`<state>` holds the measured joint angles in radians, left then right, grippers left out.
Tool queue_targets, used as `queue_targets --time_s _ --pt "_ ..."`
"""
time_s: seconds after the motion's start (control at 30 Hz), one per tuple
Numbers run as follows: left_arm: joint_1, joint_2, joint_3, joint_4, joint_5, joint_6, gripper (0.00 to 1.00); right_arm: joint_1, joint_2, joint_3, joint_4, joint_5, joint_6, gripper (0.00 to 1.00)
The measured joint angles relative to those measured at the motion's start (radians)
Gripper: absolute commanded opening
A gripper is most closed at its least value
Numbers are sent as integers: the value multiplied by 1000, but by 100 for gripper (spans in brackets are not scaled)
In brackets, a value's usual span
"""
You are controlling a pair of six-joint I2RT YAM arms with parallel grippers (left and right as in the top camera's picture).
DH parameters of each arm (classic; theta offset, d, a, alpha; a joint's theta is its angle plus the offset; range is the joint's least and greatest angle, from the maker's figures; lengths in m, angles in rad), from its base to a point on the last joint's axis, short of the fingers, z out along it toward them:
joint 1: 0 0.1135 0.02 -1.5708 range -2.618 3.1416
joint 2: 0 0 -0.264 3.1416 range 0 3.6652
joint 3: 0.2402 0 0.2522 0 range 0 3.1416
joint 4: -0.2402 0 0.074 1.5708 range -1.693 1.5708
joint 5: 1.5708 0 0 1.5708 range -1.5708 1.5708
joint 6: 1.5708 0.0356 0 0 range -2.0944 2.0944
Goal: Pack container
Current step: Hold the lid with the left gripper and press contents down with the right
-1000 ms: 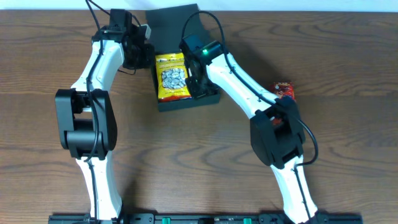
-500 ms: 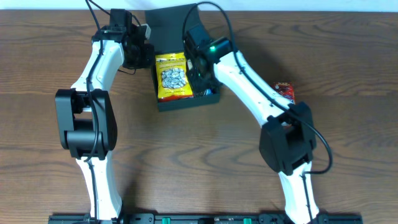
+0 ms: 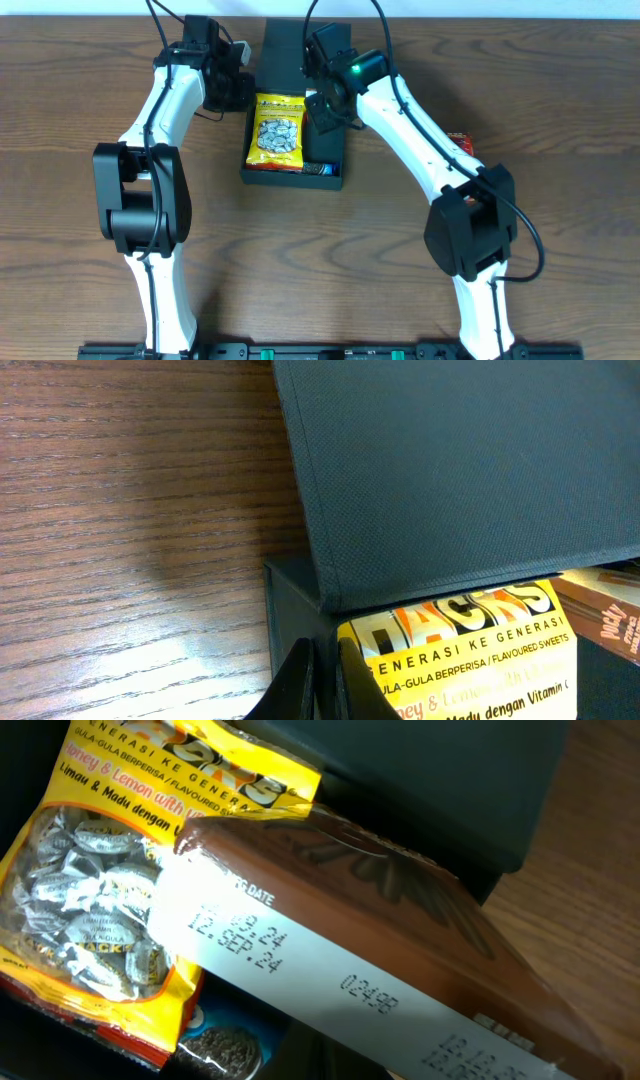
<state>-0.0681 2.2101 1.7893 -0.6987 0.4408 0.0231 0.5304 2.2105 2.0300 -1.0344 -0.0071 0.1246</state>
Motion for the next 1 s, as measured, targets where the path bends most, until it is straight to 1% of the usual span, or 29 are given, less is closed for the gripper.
queue_targets --time_s 0.17,0.47,0.6,0.8,1.0 --pt "0 0 0 0 0 0 6 -3 -24 20 1 -22 -30 1" --pt "2 0 0 0 0 0 6 -5 -183 55 1 -101 -74 1" --pt "4 0 0 -1 2 0 6 -12 -165 56 -32 -108 -78 1" --pt "8 0 0 -2 5 0 6 -16 -111 55 -140 -159 -99 1" --pt "11 0 0 -2 5 0 6 -14 -95 49 -225 -210 -137 1"
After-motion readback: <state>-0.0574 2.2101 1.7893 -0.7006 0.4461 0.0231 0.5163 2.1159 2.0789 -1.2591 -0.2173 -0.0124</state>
